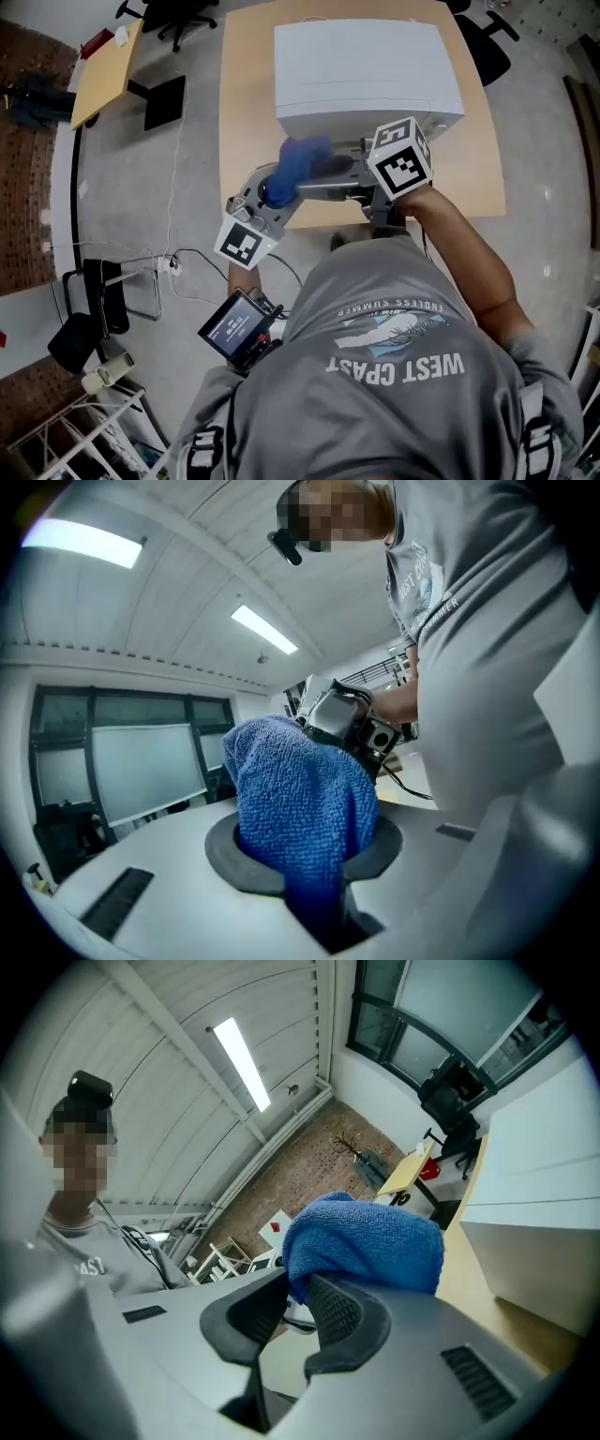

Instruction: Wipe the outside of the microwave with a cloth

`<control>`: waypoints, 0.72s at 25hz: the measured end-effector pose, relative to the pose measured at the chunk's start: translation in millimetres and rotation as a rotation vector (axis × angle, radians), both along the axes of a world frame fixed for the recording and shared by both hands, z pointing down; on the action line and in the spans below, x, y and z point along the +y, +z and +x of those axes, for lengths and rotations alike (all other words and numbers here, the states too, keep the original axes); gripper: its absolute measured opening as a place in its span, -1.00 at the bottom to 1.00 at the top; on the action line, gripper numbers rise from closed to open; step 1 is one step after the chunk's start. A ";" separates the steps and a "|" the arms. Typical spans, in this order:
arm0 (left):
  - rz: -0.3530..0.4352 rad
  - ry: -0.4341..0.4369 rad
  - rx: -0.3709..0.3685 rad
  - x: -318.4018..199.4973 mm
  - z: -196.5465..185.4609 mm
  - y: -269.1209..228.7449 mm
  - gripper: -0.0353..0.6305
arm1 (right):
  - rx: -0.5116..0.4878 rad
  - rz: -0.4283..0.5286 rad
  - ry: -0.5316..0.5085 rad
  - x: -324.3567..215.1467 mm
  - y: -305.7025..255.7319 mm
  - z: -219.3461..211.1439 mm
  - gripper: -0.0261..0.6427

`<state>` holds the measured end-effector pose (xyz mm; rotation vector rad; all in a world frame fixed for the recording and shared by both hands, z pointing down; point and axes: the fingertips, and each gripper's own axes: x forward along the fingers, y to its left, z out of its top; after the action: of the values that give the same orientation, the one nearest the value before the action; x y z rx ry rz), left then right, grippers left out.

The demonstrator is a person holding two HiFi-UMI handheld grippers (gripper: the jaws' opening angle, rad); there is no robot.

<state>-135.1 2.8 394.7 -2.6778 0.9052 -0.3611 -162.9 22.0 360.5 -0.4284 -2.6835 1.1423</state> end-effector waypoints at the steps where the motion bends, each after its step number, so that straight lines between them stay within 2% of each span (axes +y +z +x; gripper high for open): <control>1: 0.004 0.018 0.000 -0.4 3.9 -1.8 -0.57 | -0.001 -0.001 0.016 -0.7 -0.8 4.9 -0.72; 5: 0.009 0.057 0.007 -8.4 16.6 -6.1 -0.63 | -0.011 -0.026 0.072 -10.8 -1.7 33.7 -0.72; 8: -0.062 0.000 0.142 -22.7 18.2 -10.5 -0.68 | -0.040 -0.045 0.147 -33.5 -6.4 66.3 -0.72; 10: -0.070 -0.048 0.208 -27.0 3.6 -17.9 -0.71 | -0.068 -0.023 0.223 -47.8 -15.3 80.5 -0.72; 13: -0.043 -0.141 0.261 -31.6 -31.6 -26.5 -0.74 | -0.128 0.116 0.372 -66.3 -40.1 100.8 -0.72; 16: -0.029 -0.262 0.275 -54.9 -53.1 -23.5 -0.74 | -0.147 0.368 0.539 -96.6 -61.9 139.8 -0.72; 18: -0.042 -0.349 0.265 -76.0 -64.8 -17.8 -0.74 | -0.123 0.505 0.595 -111.8 -70.4 161.9 -0.72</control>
<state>-199.9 -73.3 376.9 -2.6408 1.4661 -0.0965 -1.0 -89.8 290.2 0.4182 -3.1587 0.4925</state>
